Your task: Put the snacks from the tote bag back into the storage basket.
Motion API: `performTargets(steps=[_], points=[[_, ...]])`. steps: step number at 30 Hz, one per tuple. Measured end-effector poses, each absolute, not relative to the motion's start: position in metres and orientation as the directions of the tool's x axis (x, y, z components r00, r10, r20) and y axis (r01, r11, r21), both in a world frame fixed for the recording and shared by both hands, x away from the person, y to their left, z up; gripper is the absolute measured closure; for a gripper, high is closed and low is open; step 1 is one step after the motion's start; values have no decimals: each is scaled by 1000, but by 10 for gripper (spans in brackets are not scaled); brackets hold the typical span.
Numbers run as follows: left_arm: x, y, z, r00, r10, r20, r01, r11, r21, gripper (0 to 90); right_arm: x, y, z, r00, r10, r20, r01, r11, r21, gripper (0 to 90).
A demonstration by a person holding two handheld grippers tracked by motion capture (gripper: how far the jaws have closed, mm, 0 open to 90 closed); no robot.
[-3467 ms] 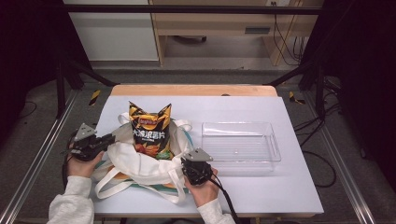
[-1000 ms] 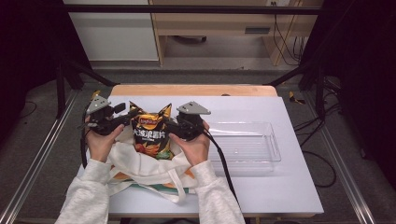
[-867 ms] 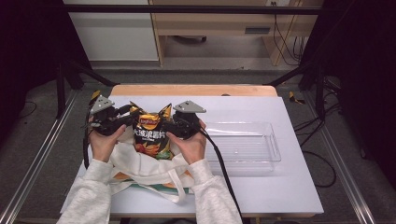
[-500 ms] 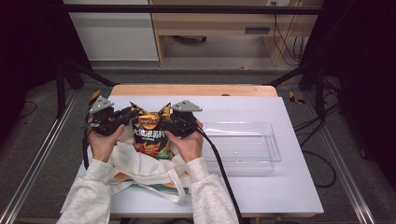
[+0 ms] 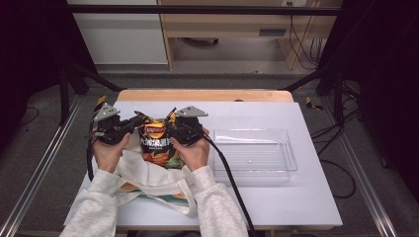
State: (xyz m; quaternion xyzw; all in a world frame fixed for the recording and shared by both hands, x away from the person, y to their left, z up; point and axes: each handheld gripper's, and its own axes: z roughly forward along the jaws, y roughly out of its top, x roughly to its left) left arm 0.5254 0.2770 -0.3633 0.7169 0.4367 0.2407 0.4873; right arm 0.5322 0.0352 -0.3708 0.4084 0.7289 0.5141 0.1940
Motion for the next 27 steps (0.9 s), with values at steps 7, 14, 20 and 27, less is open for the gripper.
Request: performTargets(steps=[7,14,20,27], points=[[520,279,-363,507,859,-78,383,-143,913,881,527,39,-368,-596,795,114,399,169,901,884],[511,278,-362,506,860,-66,361,-142,922,893,522,37,-366,-608,785,121,401,172,900,900],[500,274,-356,506,862,-39,324,-147,935,900,515,35,-361,-606,786,118,384,160,909,900],[491,272,-343,511,859,-36,292,-135,947,900,509,29,-350,-610,780,137,362,121,924,900]])
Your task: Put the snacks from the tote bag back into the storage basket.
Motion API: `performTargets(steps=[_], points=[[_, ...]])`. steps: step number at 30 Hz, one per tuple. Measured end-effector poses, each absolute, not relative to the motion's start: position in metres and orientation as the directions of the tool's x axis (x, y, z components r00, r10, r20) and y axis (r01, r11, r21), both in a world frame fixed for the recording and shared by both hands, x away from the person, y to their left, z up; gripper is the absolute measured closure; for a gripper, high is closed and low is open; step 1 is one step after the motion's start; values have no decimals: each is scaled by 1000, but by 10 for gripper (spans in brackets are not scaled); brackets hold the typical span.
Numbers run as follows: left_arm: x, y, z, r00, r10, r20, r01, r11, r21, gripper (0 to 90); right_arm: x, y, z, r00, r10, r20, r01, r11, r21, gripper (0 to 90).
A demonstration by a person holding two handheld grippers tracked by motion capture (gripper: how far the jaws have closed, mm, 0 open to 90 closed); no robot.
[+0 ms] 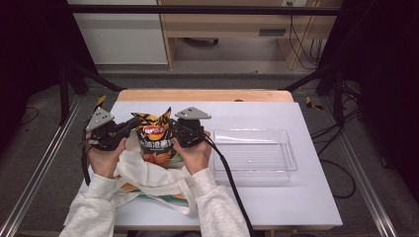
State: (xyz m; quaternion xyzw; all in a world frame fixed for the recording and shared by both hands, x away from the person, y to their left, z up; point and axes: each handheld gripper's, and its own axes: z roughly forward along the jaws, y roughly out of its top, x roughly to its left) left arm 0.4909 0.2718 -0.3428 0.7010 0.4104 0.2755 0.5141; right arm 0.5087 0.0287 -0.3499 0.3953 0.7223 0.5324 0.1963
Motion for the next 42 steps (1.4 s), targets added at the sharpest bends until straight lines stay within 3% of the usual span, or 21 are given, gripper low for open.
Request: performTargets(steps=[42], points=[[453,258,-259,504,863,24,155,-118,981,900,475,15,-266,-633,772,61,214,99,972,900]])
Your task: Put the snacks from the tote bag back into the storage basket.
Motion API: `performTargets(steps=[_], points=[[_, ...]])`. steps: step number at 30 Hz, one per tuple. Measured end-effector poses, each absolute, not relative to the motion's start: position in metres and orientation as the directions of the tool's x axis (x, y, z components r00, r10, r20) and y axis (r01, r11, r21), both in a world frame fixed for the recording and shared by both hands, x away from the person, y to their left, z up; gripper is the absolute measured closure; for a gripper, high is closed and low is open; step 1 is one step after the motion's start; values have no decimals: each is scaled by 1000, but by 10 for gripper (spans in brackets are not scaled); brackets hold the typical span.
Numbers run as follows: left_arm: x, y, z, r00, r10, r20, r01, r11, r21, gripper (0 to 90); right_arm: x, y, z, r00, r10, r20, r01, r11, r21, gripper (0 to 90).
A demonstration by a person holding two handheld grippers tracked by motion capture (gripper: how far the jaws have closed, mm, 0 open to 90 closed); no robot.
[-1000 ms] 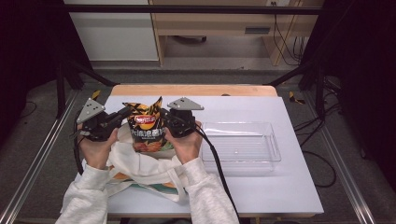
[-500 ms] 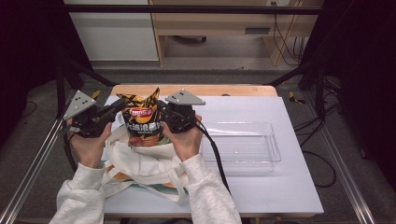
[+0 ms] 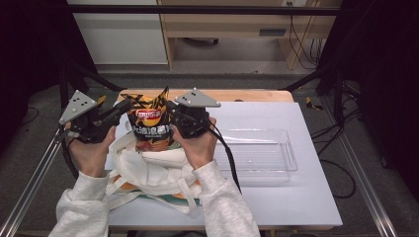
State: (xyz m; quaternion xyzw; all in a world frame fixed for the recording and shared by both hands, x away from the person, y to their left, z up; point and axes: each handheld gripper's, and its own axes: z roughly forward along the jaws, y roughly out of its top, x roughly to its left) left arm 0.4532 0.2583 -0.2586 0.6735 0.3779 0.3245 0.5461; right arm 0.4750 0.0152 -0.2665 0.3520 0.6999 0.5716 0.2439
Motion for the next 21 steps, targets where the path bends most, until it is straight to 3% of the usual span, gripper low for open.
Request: performTargets(steps=[21], points=[[446,224,-237,534,845,36,122,-119,985,900,459,-17,-243,-606,795,33,178,95,979,900]])
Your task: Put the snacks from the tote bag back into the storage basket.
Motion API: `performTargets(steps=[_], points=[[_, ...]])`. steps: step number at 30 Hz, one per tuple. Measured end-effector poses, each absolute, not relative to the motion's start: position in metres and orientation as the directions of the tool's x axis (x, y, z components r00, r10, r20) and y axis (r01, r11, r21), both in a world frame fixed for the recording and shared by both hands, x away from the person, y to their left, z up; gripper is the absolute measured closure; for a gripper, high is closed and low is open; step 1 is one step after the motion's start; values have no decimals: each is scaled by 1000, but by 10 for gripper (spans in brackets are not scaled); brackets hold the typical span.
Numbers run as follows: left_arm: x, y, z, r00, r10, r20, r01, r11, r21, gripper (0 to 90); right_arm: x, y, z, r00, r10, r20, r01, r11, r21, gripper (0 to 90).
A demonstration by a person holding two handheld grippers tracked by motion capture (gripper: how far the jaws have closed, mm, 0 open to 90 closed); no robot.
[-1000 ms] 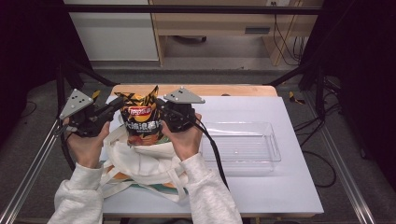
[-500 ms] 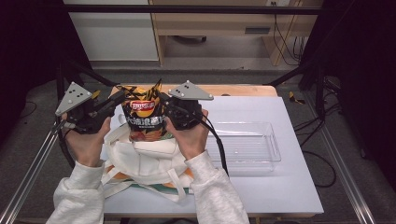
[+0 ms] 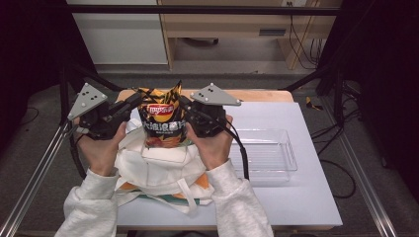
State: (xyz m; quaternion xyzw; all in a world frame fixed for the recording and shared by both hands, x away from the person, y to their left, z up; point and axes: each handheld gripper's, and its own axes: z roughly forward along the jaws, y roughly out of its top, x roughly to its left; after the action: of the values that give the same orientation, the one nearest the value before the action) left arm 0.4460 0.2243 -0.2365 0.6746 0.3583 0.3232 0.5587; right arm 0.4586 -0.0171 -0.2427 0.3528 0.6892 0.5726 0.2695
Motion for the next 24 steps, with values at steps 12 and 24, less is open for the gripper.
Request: performTargets(steps=[12,24], points=[[446,193,-233,566,823,39,112,-124,986,900,451,-48,-237,-573,819,24,172,92,981,900],[445,162,-227,602,797,55,93,-138,986,900,439,-81,-231,-538,843,17,161,83,983,900]])
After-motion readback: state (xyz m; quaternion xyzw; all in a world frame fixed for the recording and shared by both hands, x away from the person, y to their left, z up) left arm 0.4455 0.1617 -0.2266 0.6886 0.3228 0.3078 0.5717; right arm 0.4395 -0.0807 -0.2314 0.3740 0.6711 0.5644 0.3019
